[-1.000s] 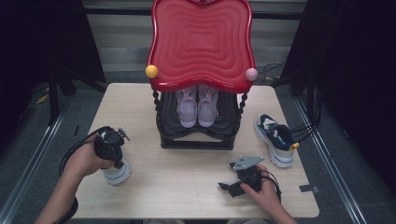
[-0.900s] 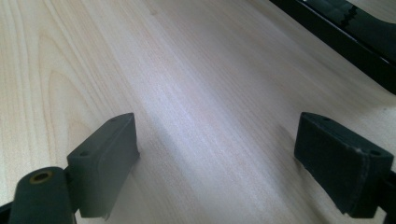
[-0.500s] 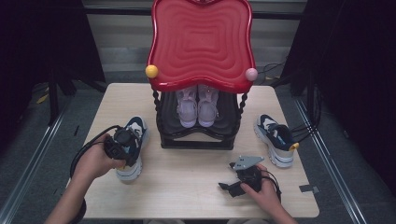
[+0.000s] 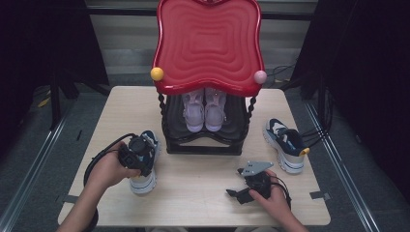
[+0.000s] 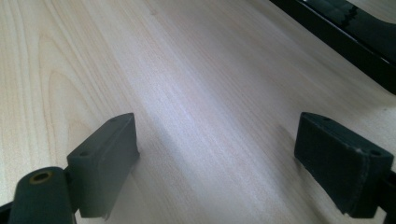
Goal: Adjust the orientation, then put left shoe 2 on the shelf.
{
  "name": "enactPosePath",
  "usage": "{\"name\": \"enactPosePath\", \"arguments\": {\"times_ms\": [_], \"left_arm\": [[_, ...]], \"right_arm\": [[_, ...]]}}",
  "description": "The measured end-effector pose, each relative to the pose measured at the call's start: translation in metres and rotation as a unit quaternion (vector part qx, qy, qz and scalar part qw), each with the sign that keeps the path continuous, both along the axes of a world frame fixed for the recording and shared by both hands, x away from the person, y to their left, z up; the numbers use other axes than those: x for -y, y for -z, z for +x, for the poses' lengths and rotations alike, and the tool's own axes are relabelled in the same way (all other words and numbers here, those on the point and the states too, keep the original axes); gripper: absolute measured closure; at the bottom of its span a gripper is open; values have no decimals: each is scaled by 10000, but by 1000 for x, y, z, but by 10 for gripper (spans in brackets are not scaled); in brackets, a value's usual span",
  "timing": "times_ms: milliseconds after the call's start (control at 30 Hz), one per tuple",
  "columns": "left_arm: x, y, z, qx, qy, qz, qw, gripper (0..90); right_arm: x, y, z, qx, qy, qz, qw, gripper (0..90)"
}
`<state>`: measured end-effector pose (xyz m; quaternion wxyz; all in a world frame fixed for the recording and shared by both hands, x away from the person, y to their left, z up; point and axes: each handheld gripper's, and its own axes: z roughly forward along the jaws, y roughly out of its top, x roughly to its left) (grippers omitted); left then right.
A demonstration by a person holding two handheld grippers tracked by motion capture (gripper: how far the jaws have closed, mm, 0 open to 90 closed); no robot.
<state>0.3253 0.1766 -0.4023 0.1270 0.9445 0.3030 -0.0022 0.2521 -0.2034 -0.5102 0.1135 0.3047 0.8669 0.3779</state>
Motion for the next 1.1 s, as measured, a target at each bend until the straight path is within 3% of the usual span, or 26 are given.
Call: {"name": "enactPosePath", "arguments": {"times_ms": [100,133,267,367,567,700,867,1000,1100], "left_arm": [[-4,-8,-1,99,33,-70,9999,600],[-6,-11,-2,214,84,-101,9997,576],[-13,-19,-6,380,390,28,9985,471],[-14,-18,-11,407,647,48,9971,468],[-11,-10,-15,373,908,290,9947,503],[-6,-11,-16,411,981,488,9931,614],[1,-11,-16,353,972,408,9938,666],[1,-10,-13,217,1048,357,9936,651],[2,-8,-13,207,998,382,9941,557]], "right_arm": [[-1,0,1,-3,-23,6,10000,126],[-1,0,1,5,-25,0,10000,125],[-1,0,2,5,-31,-3,10000,125],[-1,0,2,1,-35,-2,10000,125],[-1,0,2,6,-41,-6,10000,125],[-1,0,2,7,-41,-5,10000,125],[-1,0,2,9,-37,2,10000,126],[-1,0,1,2,-32,2,10000,126],[-2,0,1,2,-28,4,10000,126]]}}
